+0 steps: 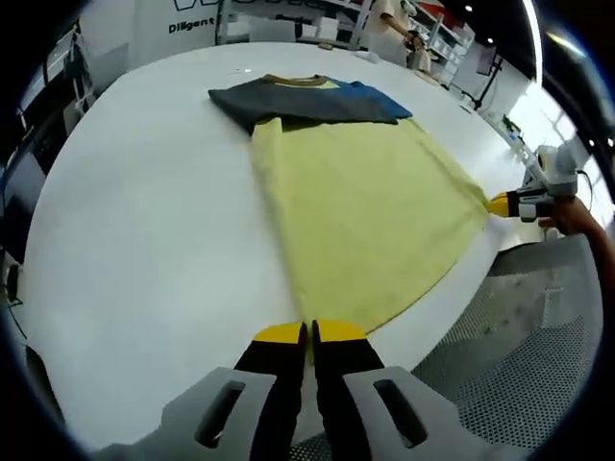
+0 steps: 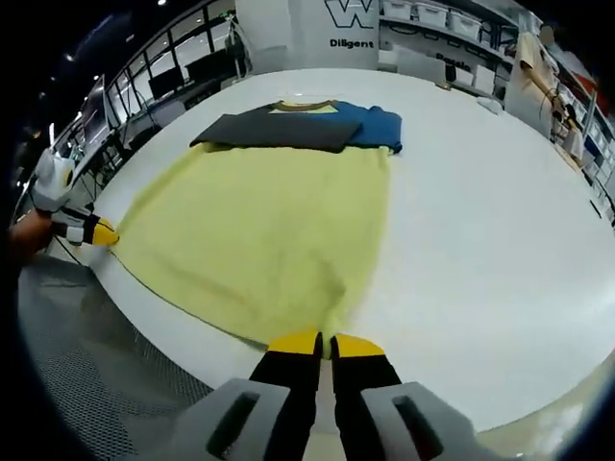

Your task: Fold the garment on the visible template until the final outline fits inside the template.

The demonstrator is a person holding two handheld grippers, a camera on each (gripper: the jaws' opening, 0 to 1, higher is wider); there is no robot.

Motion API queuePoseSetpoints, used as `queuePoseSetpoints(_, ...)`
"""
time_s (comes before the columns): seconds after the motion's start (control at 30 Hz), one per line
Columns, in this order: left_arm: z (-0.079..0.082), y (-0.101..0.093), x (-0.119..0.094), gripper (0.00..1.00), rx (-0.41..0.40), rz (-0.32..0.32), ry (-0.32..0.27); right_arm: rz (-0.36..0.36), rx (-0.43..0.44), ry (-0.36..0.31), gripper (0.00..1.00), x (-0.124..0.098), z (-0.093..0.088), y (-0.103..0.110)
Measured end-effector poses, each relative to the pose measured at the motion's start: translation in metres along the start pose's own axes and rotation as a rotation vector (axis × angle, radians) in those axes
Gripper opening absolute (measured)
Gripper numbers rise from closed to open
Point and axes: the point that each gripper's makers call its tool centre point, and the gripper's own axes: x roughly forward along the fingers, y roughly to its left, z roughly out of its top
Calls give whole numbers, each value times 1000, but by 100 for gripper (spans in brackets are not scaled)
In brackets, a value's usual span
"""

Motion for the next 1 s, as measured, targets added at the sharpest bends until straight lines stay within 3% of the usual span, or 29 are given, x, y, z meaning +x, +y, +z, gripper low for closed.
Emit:
queuePoseSetpoints(0.23,-14,29,-17,0,-16,39,24,90,-60,32,0,1,3,31)
queuePoseSetpoints(0.37,-30,38,-21,0,-40,41,71,117,-81,68,0,-1,-2,38)
queuePoseSetpoints(0.43,-30,36,-20,0,-32,33,71,111,-92,96,0,-3,-7,37)
queuePoseSetpoints(0.47,-29,33,-19,0,-20,27,71,74,-112,119,0,-4,-11,30)
queuePoseSetpoints(0.6,-17,23,-18,16,-25,-6,12,49,-125,135,0,-4,-16,25)
queuePoseSetpoints(0.7,-17,20,-18,20,-23,-10,19,28,-154,148,0,-4,-18,23)
queuePoseSetpoints(0.93,-25,9,-14,0,20,-19,60,38,-152,149,0,-5,-18,24)
queuePoseSetpoints(1.0,-27,8,-15,0,17,-24,67,40,-154,150,0,-5,-19,24)
